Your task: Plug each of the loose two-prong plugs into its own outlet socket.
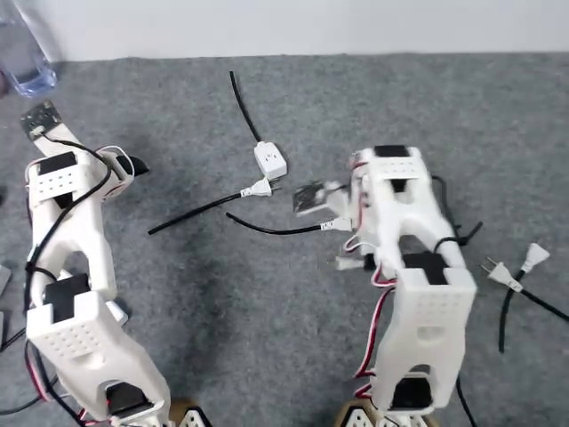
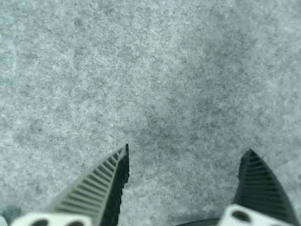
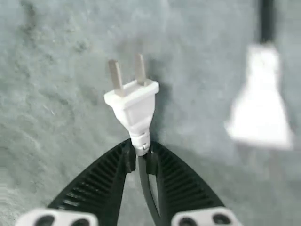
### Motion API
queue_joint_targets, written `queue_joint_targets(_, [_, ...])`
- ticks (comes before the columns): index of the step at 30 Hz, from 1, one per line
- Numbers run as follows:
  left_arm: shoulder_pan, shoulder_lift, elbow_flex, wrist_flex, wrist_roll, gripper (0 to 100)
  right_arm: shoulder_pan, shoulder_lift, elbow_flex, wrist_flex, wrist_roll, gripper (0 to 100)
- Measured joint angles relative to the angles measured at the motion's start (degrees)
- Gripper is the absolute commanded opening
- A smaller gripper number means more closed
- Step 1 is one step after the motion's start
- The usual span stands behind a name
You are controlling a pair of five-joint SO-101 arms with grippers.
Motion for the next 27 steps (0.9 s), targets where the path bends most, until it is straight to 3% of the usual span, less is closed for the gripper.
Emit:
queue_joint_targets(9, [0.0, 0.0, 0.0, 0.0, 0.0, 35, 17.4, -1.6, -13.5, 4.7, 0.0, 0.9])
queue_joint_targets(20, [0.0, 0.0, 0.1, 0.0, 0.0, 35, 34.5, -1.8, -14.9, 1.3, 3.2, 1.2])
queue_joint_targets(23, [0.0, 1.5, 0.2, 0.0, 0.0, 35, 35.5, 0.0, -14.9, 0.9, 3.2, 9.8])
queue_joint_targets(27, [0.0, 2.7, 0.2, 0.0, 0.0, 35, 35.5, 0.4, -14.9, 0.9, 3.2, 32.7])
